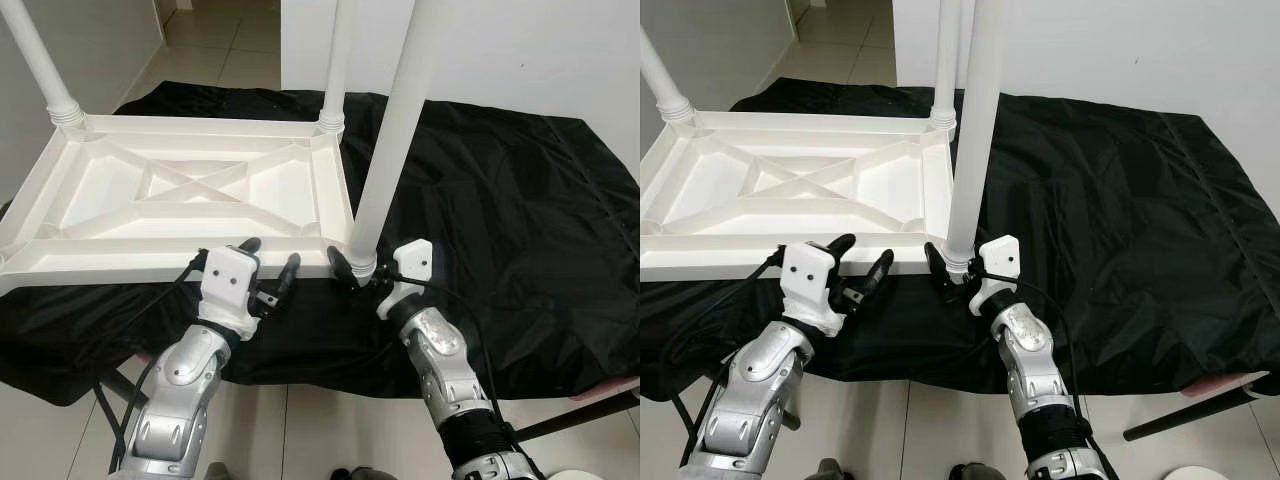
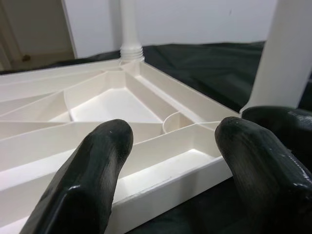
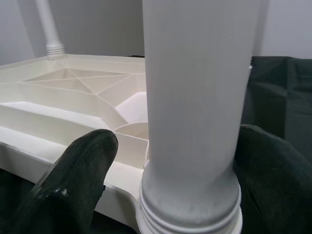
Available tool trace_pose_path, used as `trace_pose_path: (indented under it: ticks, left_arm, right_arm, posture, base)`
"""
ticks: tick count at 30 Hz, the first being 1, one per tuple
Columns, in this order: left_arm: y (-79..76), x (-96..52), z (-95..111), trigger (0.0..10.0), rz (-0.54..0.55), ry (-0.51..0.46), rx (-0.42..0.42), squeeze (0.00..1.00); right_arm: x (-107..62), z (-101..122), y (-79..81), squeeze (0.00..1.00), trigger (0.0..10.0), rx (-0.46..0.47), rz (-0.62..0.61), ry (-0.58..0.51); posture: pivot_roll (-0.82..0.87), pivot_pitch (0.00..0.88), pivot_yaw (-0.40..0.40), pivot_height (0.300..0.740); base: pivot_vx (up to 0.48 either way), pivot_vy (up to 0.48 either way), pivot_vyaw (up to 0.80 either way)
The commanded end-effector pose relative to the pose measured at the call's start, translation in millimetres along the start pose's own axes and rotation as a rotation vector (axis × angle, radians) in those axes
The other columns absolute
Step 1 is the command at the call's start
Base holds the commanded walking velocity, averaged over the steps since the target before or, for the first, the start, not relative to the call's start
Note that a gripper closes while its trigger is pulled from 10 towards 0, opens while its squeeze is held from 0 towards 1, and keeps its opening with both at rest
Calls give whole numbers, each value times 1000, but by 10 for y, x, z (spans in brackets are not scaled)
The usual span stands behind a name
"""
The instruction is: Building children table
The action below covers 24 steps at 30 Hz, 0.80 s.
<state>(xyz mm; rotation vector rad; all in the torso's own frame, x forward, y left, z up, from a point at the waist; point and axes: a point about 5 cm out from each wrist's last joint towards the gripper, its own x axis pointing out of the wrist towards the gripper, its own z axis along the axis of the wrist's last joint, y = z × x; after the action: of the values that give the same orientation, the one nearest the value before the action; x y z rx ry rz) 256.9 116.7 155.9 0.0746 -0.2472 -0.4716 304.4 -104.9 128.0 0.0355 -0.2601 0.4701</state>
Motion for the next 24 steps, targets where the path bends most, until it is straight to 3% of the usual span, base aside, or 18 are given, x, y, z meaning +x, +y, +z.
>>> trace_pose_path:
  ticks: [1, 5, 8, 12, 16, 18, 20, 24]
  left_arm:
    - [54, -39, -44, 10000, 148, -4, -17, 0]
    - [34, -19, -33, 10000, 123, -10, 10, 0]
    - [-12, 42, -57, 10000, 31, 17, -25, 0]
    - [-47, 71, -91, 10000, -41, 54, 20, 0]
    - [-180, 42, -177, 10000, -260, 132, 85, 0]
    - [-192, 27, -188, 10000, -288, 138, 102, 0]
    - [-218, 10, -206, 10000, -372, 158, 86, 0]
    - [-230, 19, -168, 10000, -426, 155, 50, 0]
  right_arm:
    - [-65, -74, -5, 0, 10000, -3, -40, 16]
    - [-63, -79, 9, 0, 10000, -13, -35, 10]
    - [-20, -103, 21, 0, 10000, -18, -12, 20]
    - [26, -107, 44, 0, 10000, -41, 36, 32]
    - [138, -46, 26, 0, 10000, -65, 115, 40]
    - [152, -40, 20, 0, 10000, -77, 121, 39]
    - [191, -30, -48, 0, 10000, -84, 153, 56]
    - [254, -9, -112, 0, 10000, -89, 185, 64]
  posture:
    - [30, 34, -24, 740]
    - [30, 14, -9, 740]
    - [16, 0, 23, 740]
    - [-4, 0, 44, 740]
    - [-22, 0, 40, 740]
    - [-22, 0, 40, 740]
    - [-14, 0, 37, 740]
    - [3, 3, 18, 740]
  base:
    - [0, 0, 0]
    - [0, 0, 0]
    - [0, 0, 0]
    - [0, 0, 0]
    - [0, 0, 0]
    - [0, 0, 0]
    - [0, 0, 0]
    - [0, 0, 0]
